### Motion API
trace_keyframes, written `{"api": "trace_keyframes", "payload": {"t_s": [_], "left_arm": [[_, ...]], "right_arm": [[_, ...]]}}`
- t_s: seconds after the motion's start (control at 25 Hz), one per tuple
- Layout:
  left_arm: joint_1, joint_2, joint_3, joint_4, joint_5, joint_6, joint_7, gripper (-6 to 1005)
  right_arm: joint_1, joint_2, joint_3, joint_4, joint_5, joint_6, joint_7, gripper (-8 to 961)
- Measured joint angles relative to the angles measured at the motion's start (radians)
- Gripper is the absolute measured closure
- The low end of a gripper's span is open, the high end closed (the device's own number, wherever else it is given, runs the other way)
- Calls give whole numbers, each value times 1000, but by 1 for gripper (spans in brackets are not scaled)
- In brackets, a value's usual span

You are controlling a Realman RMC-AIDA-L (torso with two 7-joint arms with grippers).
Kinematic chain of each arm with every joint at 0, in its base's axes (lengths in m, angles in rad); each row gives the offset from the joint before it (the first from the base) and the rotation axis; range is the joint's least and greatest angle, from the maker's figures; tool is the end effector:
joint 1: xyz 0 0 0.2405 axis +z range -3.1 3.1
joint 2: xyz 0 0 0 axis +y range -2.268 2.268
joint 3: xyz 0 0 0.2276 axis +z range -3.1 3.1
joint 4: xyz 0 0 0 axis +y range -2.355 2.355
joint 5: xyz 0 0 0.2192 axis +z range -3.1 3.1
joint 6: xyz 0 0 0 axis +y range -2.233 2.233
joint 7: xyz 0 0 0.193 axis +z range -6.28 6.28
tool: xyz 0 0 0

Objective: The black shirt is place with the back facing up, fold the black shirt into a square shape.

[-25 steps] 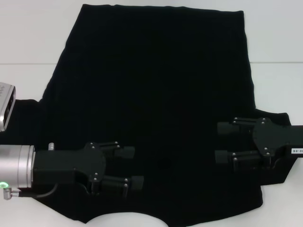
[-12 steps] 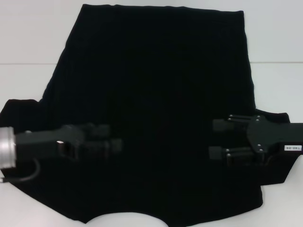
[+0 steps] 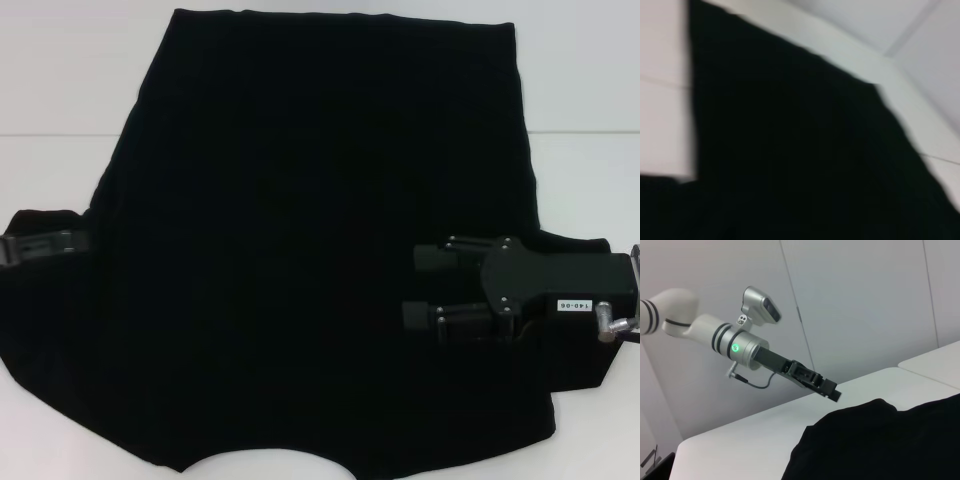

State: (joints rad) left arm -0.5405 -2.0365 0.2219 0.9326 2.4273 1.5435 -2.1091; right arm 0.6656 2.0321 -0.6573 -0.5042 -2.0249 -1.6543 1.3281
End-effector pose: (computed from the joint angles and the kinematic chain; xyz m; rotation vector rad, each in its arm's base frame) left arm -0.3169 0.3579 0.0823 -2.0627 -1.5089 -0.5504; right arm 0.1904 0.3423 -0.0355 -2.8816 0.5133 0.8144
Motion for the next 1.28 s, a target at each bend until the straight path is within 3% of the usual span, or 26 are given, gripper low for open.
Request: {"api": "trace_keyframes", "payload": {"t_s": [0.2, 0.48, 0.92, 1.28], "left_arm": [[-8, 4, -3, 53, 146, -91, -145, 112], [-31, 9, 14, 27, 264, -218, -230, 113], [-57, 12, 50, -48, 338, -337, -291, 115], [-60, 10, 77, -69, 341, -342, -297, 129]], "right_arm": [[2, 3, 5, -1, 1, 7, -1, 61], [5, 3, 8, -4, 9, 9, 5, 61], [7, -3, 10, -1, 9, 12, 6, 62], [6, -6, 14, 0, 9, 13, 6, 63]]}}
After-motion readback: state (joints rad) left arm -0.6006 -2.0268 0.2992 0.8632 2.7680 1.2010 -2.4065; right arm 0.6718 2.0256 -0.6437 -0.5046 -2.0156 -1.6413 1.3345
